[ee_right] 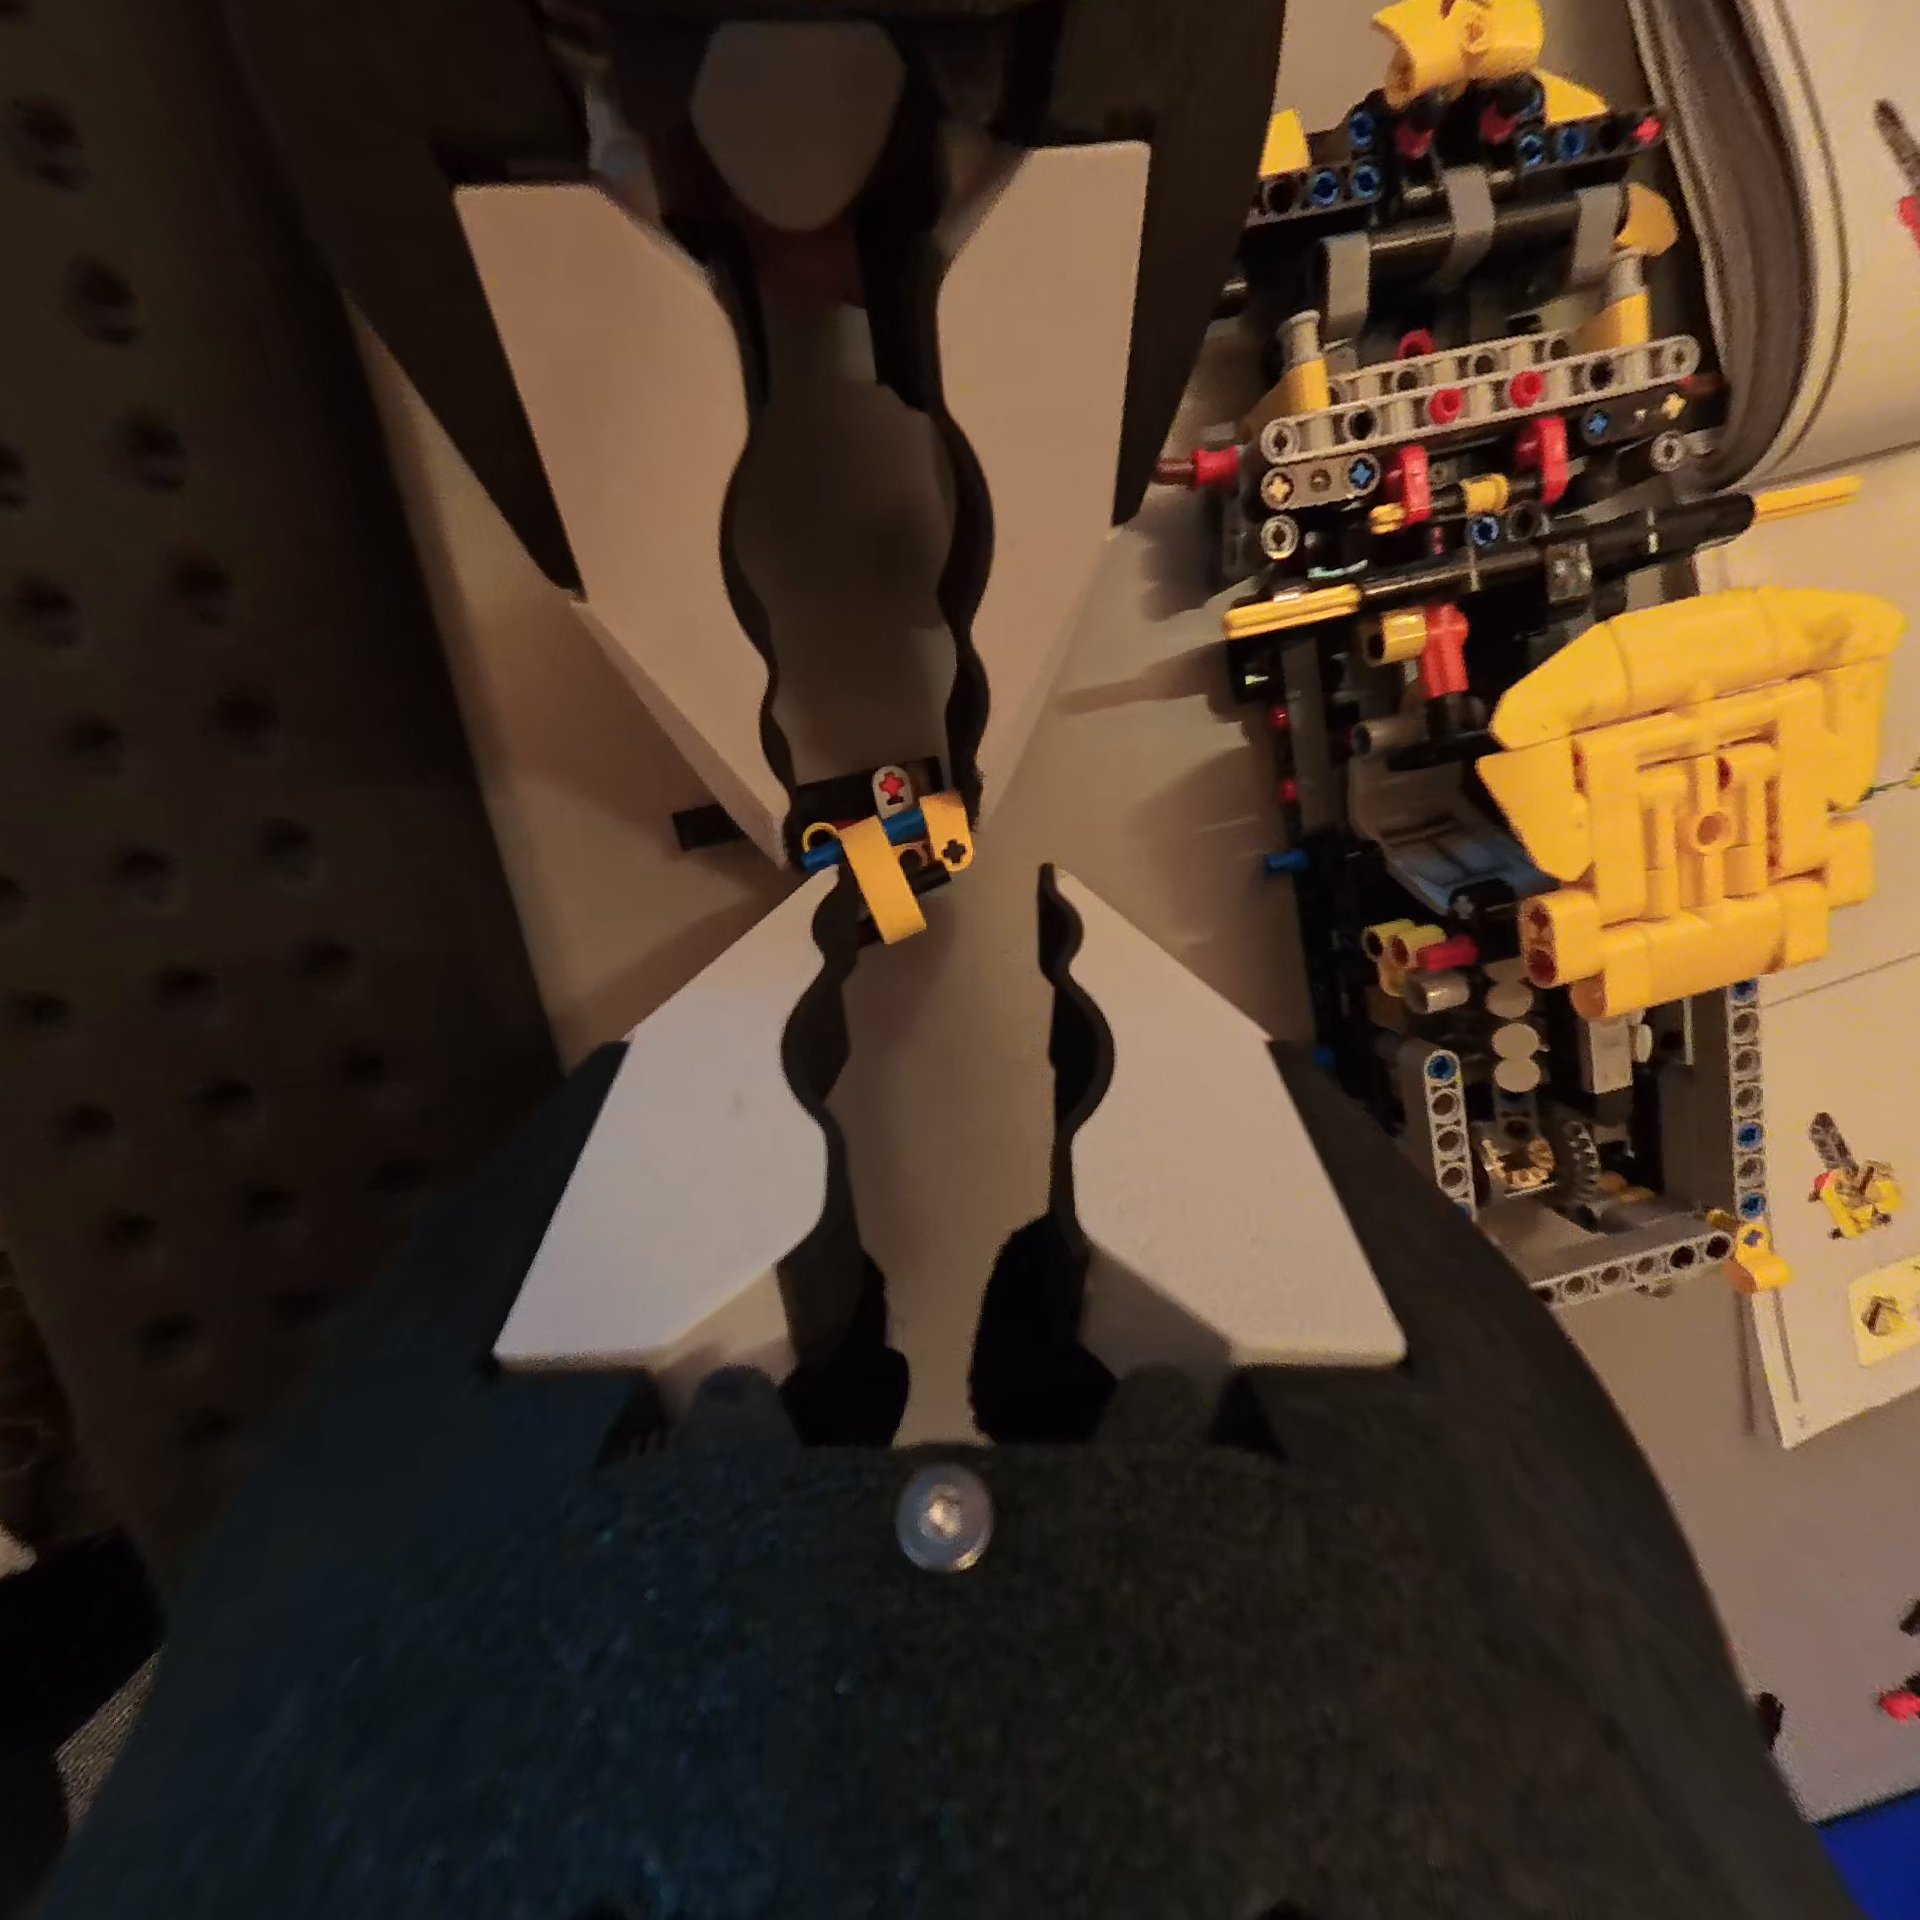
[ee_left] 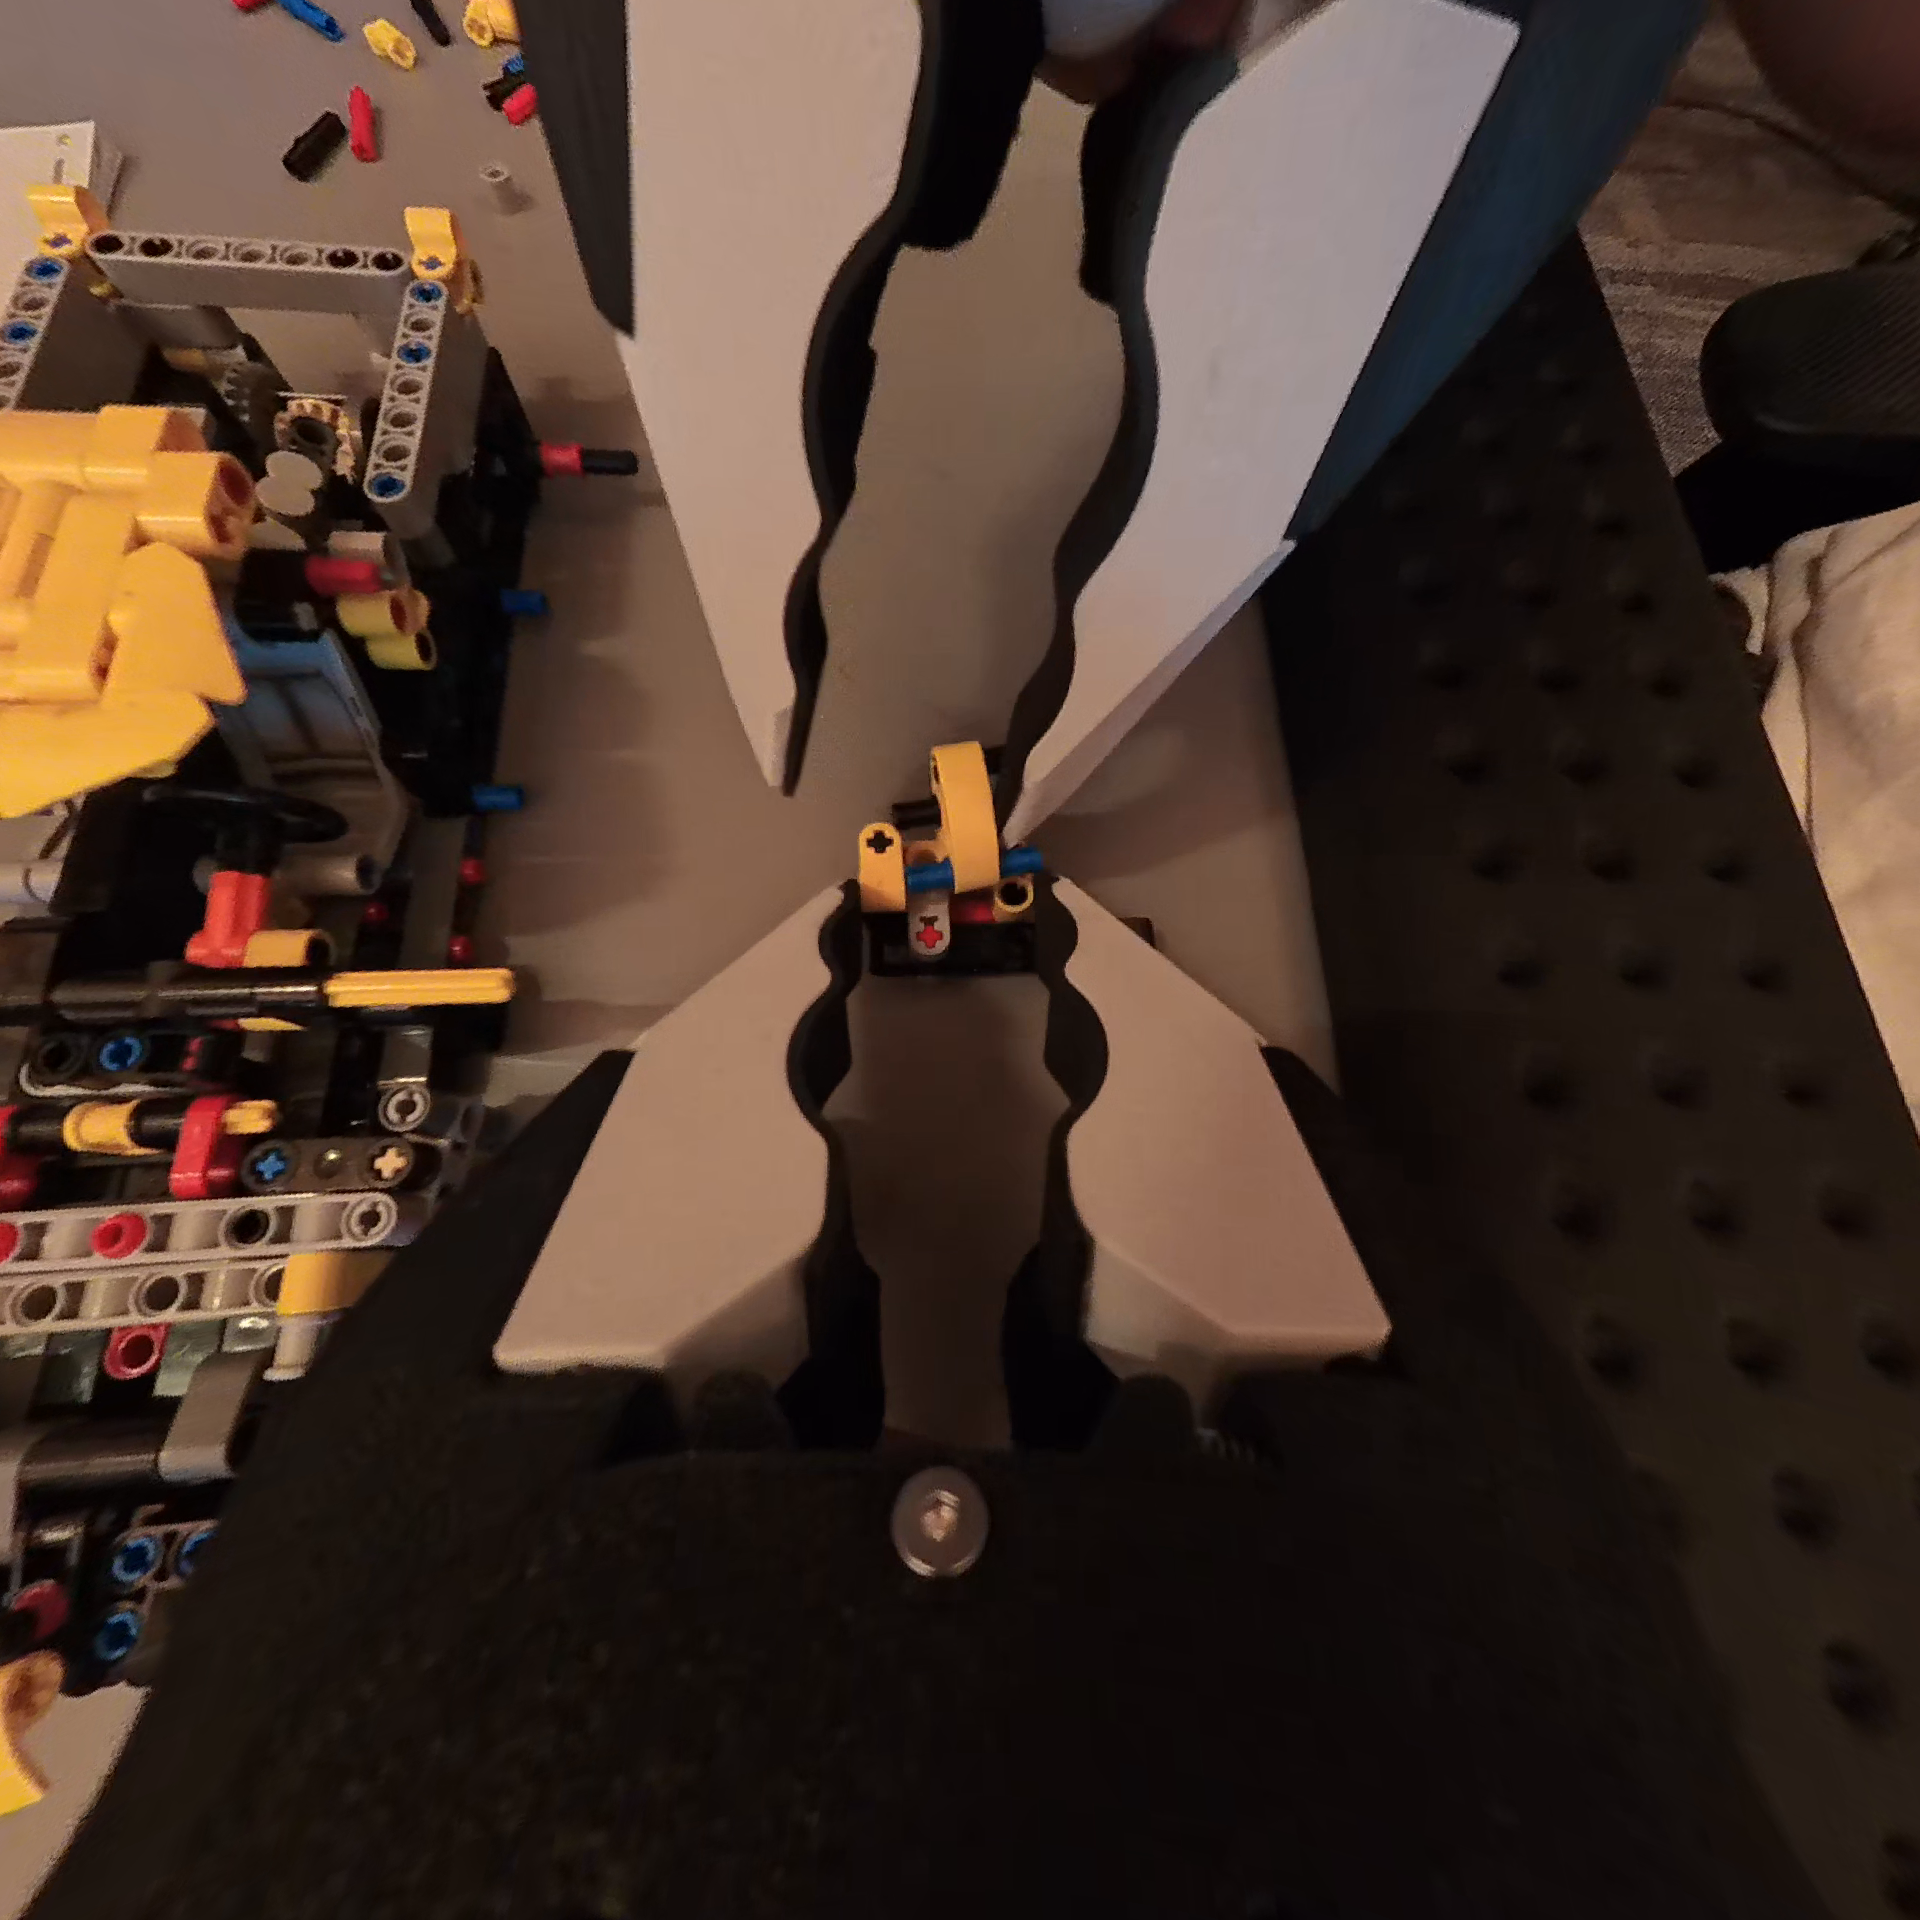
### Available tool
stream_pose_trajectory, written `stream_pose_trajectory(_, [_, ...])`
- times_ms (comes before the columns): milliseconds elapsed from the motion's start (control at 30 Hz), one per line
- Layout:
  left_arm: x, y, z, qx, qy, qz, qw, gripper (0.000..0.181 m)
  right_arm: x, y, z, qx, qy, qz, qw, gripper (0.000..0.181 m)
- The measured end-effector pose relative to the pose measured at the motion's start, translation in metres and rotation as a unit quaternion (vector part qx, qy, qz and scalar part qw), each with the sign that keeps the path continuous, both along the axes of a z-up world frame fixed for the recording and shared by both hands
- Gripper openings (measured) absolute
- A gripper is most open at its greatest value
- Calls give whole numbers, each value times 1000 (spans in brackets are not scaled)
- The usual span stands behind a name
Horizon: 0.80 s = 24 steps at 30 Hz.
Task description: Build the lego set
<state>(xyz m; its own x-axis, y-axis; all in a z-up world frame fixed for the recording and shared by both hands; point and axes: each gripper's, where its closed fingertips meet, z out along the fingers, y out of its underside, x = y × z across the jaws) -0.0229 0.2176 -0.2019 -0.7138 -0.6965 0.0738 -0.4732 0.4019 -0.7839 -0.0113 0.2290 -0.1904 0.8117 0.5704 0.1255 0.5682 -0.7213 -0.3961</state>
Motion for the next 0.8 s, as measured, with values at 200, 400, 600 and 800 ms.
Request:
stream_pose_trajectory(200, [2,1,1,2,-5,8,1000,32,-2,-13,-11,-33,24,-8,999,14])
stream_pose_trajectory(400, [1,-6,3,10,-13,11,1000,32,-5,-26,-11,-126,34,-14,991,13])
stream_pose_trajectory(600, [3,3,15,-29,-20,47,998,32,2,-29,-3,-197,-13,-13,980,13])
stream_pose_trajectory(800, [2,-2,49,-163,-28,89,982,32,-1,-14,12,-72,84,-9,994,13])
